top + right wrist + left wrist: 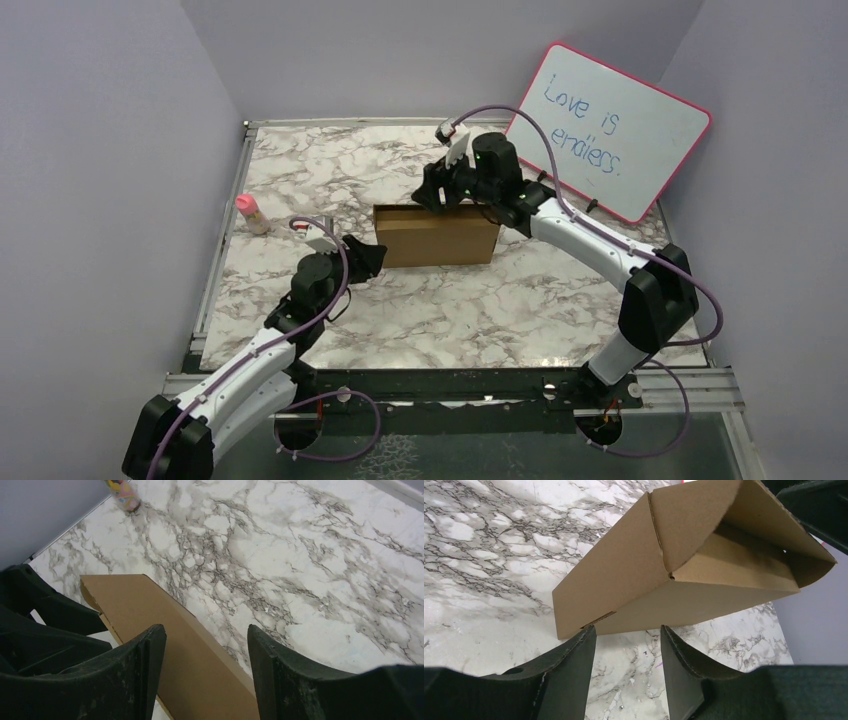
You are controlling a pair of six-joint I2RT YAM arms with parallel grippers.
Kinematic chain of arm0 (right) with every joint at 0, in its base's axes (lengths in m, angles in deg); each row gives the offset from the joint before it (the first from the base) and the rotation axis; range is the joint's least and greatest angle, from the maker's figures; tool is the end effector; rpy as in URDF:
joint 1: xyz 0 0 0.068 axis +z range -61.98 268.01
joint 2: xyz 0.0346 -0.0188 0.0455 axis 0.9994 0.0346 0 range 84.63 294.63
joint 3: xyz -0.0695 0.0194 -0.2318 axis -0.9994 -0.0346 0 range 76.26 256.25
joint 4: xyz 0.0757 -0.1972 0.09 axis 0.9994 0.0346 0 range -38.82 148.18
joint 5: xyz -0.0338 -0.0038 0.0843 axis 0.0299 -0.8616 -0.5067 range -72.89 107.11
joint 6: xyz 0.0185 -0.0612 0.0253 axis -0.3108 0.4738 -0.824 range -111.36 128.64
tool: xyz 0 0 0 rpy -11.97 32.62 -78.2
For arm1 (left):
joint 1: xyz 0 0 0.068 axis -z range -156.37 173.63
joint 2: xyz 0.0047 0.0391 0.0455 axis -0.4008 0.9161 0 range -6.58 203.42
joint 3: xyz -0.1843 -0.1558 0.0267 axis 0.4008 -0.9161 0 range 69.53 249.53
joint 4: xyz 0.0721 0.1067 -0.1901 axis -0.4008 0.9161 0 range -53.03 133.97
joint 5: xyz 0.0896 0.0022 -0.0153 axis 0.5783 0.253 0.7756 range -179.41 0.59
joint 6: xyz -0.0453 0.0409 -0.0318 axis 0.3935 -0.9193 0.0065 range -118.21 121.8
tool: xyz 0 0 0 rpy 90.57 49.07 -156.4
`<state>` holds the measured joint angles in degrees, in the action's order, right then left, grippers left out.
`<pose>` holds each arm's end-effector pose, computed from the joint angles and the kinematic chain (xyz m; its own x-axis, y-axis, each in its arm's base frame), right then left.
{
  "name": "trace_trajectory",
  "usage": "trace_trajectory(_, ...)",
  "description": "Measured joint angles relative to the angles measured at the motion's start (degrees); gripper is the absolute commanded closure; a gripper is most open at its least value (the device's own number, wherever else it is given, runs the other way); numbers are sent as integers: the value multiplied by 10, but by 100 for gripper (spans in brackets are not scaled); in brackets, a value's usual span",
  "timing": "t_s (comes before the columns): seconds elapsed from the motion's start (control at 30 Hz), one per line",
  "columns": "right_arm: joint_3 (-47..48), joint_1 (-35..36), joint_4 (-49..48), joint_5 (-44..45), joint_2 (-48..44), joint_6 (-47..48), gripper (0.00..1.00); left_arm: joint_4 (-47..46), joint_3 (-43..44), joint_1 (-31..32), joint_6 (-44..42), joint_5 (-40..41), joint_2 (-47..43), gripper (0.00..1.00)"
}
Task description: Fold the paper box
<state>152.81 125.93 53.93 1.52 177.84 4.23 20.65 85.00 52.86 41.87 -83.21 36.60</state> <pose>0.2845 0.2406 0.3006 -0.3223 -0.1571 -0.9335 -0.7694 0.6180 0.1616 0.1699 -0.0882 0.2025 -0.3849 -0.5181 -0.7638 0.1898 0.7654 -0.6149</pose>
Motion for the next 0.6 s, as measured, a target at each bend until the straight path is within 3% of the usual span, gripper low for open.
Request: trace_trajectory(0.6,-58,15,4,-19,8,45,36,-57,0,0,4,0,74,56)
